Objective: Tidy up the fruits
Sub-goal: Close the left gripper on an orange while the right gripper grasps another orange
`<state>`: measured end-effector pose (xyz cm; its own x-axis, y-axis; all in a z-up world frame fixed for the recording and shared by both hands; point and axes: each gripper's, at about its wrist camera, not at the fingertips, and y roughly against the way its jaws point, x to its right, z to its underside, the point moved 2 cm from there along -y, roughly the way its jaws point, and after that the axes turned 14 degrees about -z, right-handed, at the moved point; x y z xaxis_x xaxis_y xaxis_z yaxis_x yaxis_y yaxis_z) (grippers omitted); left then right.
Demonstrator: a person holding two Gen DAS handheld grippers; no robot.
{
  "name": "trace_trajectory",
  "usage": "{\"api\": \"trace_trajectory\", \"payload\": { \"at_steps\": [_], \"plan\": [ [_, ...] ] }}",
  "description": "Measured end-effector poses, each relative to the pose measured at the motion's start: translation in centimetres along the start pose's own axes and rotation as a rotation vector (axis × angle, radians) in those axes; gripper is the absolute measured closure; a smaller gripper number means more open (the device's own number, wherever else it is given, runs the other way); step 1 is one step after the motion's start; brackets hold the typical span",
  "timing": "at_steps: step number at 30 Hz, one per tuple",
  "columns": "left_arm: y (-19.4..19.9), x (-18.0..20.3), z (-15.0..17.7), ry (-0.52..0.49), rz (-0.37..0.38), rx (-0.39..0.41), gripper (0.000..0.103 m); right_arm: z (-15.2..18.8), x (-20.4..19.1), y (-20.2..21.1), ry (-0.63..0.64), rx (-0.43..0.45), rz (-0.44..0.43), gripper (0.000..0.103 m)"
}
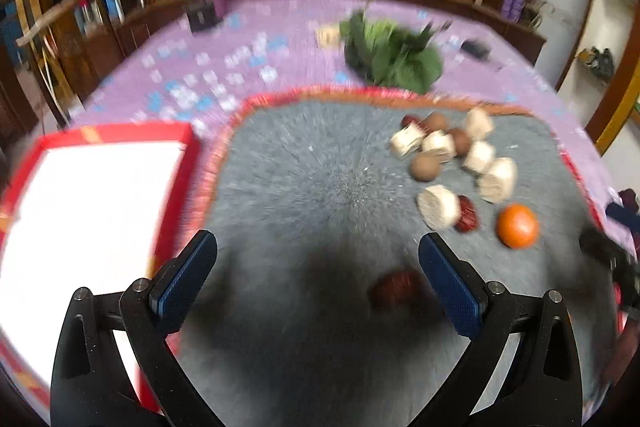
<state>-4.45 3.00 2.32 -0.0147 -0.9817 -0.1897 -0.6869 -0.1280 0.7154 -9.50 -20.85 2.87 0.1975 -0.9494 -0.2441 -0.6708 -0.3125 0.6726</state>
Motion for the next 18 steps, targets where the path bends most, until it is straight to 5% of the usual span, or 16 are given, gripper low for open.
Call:
{"api": "trace_trajectory", "payload": {
  "at_steps": [6, 9, 12, 17, 18],
  "plan": [
    [5.4, -0.6, 3.8, -0.083, -0.009, 0.064, 0.001, -1.8, -3.2, -1.2, 0.106, -0.056, -0.03, 0.007],
    [7.0, -0.4, 5.0, -0.106, 0.031, 0.073, 0.001, -2.3, -4.4, -4.0, 0.115, -0.119, -0.046, 0.023],
    [7.9, 0.0, 5.5, -0.123, 0.056, 0.073, 0.001, -2.3, -4.6, -5.7, 0.106, -0.159, -0.037, 0.027],
    [9.4, 1.4, 5.9, -0.166, 0.11, 0.078, 0.001, -1.6, -3.9, -7.7, 0.059, -0.223, -0.058, 0.052],
    [9.6, 1.7, 5.9, -0.174, 0.123, 0.08, 0.001, -1.5, -3.9, -7.3, 0.07, -0.206, -0.065, 0.066]
  ]
}}
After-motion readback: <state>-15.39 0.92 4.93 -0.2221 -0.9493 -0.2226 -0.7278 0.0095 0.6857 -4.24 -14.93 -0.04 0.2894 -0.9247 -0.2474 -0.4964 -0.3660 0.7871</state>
